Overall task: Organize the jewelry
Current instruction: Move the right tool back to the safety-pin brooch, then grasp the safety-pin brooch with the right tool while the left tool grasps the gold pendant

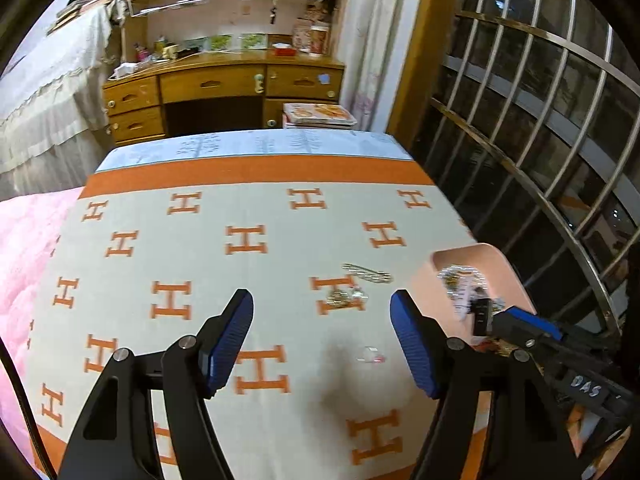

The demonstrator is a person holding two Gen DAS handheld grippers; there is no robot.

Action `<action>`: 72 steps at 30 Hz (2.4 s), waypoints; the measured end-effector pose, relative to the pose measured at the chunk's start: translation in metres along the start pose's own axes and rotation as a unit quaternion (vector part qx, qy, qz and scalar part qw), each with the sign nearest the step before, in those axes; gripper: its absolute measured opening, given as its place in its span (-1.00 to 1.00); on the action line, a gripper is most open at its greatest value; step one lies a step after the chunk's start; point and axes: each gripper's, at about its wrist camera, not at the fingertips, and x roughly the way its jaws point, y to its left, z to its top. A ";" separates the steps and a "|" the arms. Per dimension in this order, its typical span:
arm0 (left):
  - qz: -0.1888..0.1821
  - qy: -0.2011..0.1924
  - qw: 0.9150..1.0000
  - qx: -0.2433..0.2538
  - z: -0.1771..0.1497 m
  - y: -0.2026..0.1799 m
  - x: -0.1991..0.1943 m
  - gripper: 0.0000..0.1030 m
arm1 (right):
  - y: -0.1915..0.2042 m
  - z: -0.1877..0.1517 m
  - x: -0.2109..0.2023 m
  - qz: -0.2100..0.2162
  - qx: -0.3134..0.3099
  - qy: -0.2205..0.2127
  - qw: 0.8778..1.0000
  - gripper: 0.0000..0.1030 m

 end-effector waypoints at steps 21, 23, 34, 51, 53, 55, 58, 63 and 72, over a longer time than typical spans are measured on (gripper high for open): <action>0.033 0.069 0.997 0.021 0.000 0.038 0.059 0.35 | 0.057 0.078 0.135 0.004 -0.150 0.175 0.973 -0.38; 0.023 0.078 0.996 0.024 0.000 0.038 0.065 0.35 | 0.059 0.078 0.148 -0.010 -0.159 0.193 0.968 -0.38; -0.004 0.101 0.994 0.037 -0.004 0.025 0.082 0.35 | 0.069 0.069 0.179 -0.058 -0.199 0.241 0.948 -0.39; -0.030 0.127 0.982 0.138 -0.006 -0.021 0.127 0.33 | 0.036 0.086 0.123 0.042 -0.065 0.160 0.984 -0.86; -0.029 0.123 0.981 0.150 -0.006 -0.023 0.128 0.21 | 0.035 0.085 0.110 0.059 -0.056 0.149 0.986 -0.86; -0.032 0.125 0.979 0.161 -0.006 -0.025 0.129 0.15 | 0.036 0.084 0.099 0.071 -0.051 0.136 0.987 -0.86; -0.038 0.121 0.978 0.166 -0.006 -0.024 0.130 0.08 | 0.035 0.086 0.083 0.084 -0.046 0.117 0.988 -0.86; -0.042 0.115 0.979 0.165 -0.002 -0.023 0.132 -0.01 | 0.031 0.079 0.064 0.102 -0.035 0.092 0.990 -0.86; -0.041 0.113 0.981 0.151 0.004 -0.019 0.134 -0.67 | 0.013 0.063 0.055 0.093 -0.009 0.084 0.992 -0.85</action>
